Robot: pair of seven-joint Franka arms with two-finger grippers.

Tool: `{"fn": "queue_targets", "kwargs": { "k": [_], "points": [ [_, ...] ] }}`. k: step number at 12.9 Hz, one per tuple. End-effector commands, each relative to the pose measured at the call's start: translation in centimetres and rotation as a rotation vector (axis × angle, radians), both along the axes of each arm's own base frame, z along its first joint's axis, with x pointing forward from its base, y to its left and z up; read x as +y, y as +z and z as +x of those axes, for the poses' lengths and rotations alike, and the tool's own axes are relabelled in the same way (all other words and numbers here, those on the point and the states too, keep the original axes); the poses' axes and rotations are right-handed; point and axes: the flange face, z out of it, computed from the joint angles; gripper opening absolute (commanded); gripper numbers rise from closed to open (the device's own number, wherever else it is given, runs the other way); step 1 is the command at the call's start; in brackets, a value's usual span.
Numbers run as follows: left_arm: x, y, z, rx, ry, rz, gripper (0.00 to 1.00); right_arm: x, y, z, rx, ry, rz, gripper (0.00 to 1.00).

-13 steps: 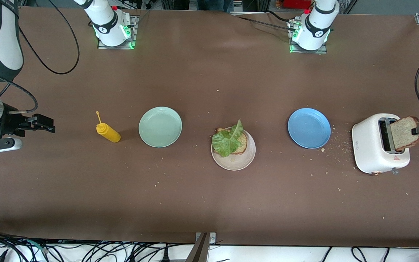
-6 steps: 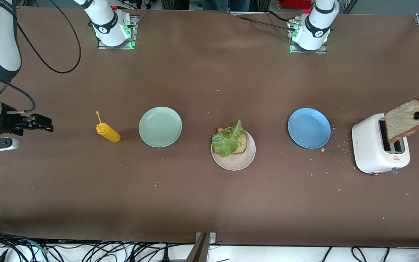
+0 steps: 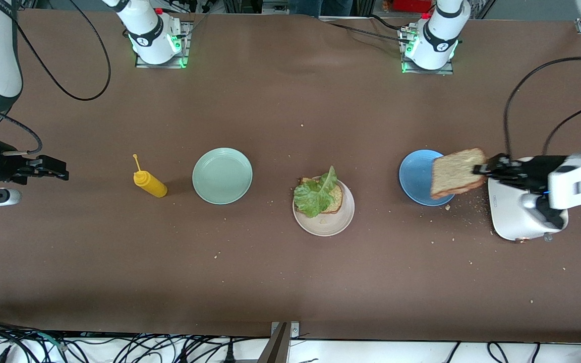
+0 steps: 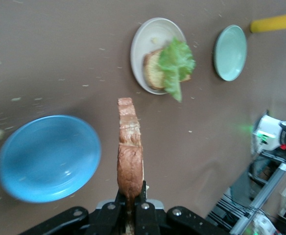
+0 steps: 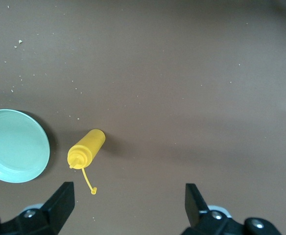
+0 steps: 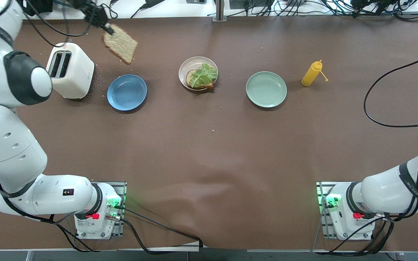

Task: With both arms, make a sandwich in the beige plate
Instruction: 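Lift the toast out and carry it toward the beige plate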

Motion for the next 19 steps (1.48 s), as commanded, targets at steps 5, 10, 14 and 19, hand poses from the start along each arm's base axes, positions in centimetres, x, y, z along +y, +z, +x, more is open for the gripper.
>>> {"fn": "queue_targets", "kwargs": {
  "k": [5, 10, 14, 19],
  "points": [
    [-14.9, -9.5, 1.7, 0.114, 0.043, -0.225, 0.0, 0.2, 0.4, -0.8, 0.001, 0.003, 0.004, 1.0],
    [-19.7, -16.1, 0.5, 0.311, 0.139, -0.343, 0.0, 0.2, 0.3, -0.8, 0.005, 0.005, 0.005, 1.0],
    [-23.5, -20.3, 0.6, 0.252, 0.205, -0.332, 0.0, 0.3, 0.3, -0.8, 0.007, 0.005, 0.005, 1.0],
    [-23.4, -21.2, 0.5, 0.258, 0.204, -0.322, 0.0, 0.3, 0.4, -0.9, 0.01, 0.006, 0.005, 1.0]
  ]
}}
